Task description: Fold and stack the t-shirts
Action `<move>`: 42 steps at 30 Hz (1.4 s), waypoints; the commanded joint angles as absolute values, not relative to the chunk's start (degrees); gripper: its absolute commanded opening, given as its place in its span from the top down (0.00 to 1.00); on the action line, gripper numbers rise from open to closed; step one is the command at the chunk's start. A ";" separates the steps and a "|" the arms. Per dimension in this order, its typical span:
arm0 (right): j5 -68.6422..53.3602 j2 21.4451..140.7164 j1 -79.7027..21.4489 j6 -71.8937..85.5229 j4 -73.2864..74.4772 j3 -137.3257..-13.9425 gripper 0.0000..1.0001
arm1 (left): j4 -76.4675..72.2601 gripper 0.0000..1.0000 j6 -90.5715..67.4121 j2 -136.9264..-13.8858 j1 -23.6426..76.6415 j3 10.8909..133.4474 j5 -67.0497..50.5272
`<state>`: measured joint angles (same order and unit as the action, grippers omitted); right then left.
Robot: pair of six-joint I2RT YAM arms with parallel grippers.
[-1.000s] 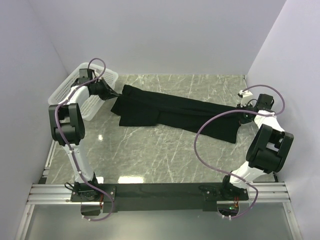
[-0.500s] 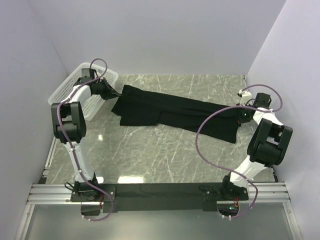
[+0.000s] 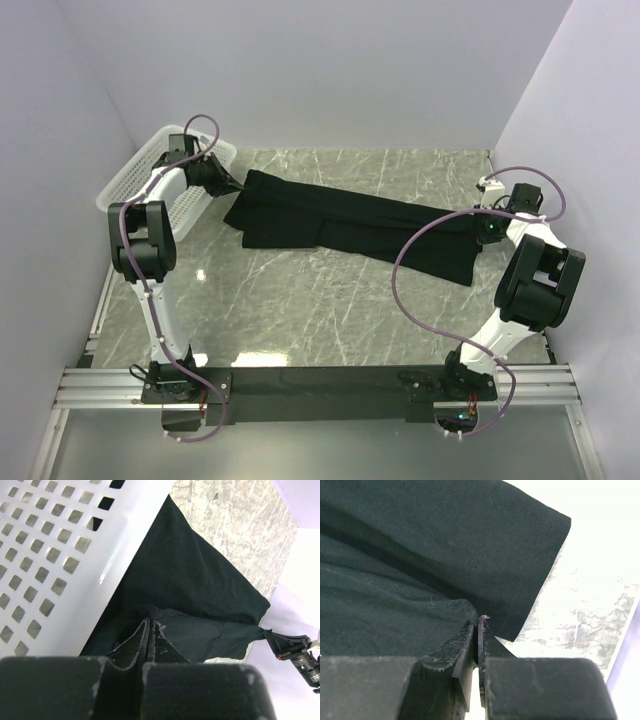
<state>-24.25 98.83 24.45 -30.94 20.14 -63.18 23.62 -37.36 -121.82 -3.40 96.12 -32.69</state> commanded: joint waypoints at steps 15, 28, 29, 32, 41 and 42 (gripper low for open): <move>-22.24 98.88 24.43 -30.85 18.46 -64.86 0.88 | 23.99 0.99 -36.83 -123.84 -2.11 100.28 -28.56; -20.83 97.30 24.52 -31.11 18.63 -62.58 0.89 | 24.79 0.99 -36.21 -124.72 -1.23 102.30 -27.42; -20.74 97.03 24.61 -31.11 18.55 -62.14 0.89 | 24.87 0.99 -36.21 -124.80 -1.23 102.39 -27.33; -20.48 96.77 24.52 -31.11 18.46 -61.61 0.89 | 24.79 0.99 -36.21 -124.98 -1.05 102.57 -27.07; -19.78 95.54 25.05 -30.50 17.58 -60.56 0.91 | 23.91 0.99 -36.47 -125.07 -0.62 103.27 -25.93; -19.78 95.45 25.05 -30.50 17.49 -60.56 0.91 | 23.99 0.99 -36.47 -125.16 -0.53 103.45 -25.75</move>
<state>-21.82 98.48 24.36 -30.87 20.10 -61.32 25.15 -37.12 -124.60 -0.64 100.47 -27.24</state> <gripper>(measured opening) 0.103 0.013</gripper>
